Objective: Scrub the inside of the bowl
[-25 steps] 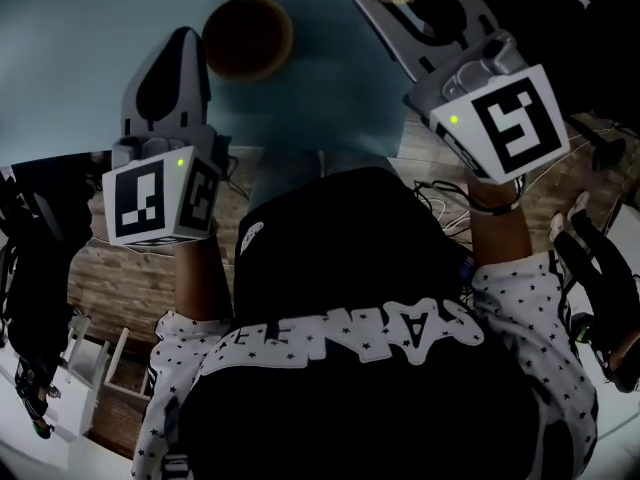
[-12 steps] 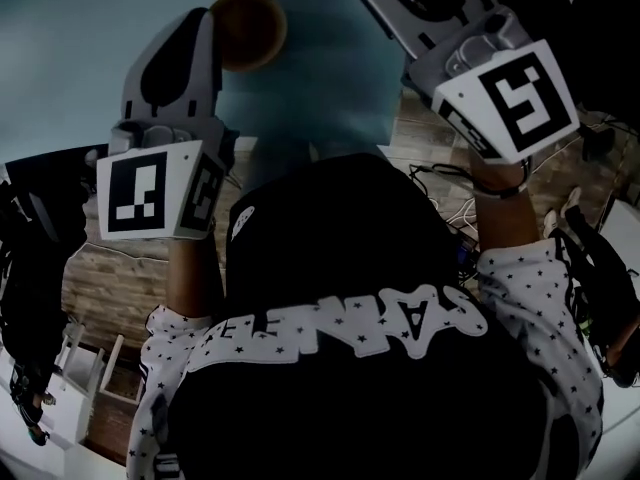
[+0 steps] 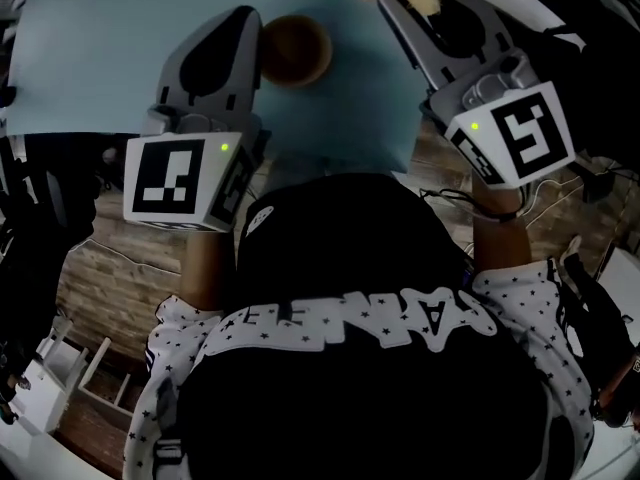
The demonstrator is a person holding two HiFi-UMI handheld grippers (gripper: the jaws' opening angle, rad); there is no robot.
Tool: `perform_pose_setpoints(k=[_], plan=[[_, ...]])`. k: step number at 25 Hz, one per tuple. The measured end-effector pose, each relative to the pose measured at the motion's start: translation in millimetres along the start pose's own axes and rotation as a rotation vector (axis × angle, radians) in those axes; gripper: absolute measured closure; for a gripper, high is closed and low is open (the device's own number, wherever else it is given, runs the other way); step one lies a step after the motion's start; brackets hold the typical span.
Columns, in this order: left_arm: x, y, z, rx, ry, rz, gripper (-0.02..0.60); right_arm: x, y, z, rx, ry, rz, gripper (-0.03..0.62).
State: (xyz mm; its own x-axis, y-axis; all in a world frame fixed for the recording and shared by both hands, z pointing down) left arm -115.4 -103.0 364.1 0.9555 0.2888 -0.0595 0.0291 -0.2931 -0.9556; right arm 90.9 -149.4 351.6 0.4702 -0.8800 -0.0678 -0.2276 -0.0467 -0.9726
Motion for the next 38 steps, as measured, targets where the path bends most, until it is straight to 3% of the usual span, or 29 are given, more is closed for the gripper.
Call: perform_pose_setpoints(k=[13, 25, 38], plan=[[-13, 32, 14, 0.090, 0.052, -0.034, 0.563, -5, 29, 1, 0.091, -0.014, 0.038, 0.534], [-3, 67, 29, 0.182, 0.036, -0.078, 0.563, -14, 59, 13, 0.168, -0.029, 0.094, 0.534], [2, 77, 38, 0.197, 0.033, -0.097, 0.563, -19, 67, 19, 0.197, -0.025, 0.096, 0.534]])
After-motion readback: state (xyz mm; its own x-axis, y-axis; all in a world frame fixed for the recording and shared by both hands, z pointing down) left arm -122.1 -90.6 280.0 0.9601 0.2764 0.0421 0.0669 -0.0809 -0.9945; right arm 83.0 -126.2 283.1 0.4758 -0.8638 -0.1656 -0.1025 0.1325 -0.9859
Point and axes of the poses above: the fingertips, and each gripper's own axes: z backward along the fingers, x to its right, y out of its top, the point moved 8 cm from there along z, backward along the fingers, and after that the axes turned 7 degrees about y, right-handed, at the moved point
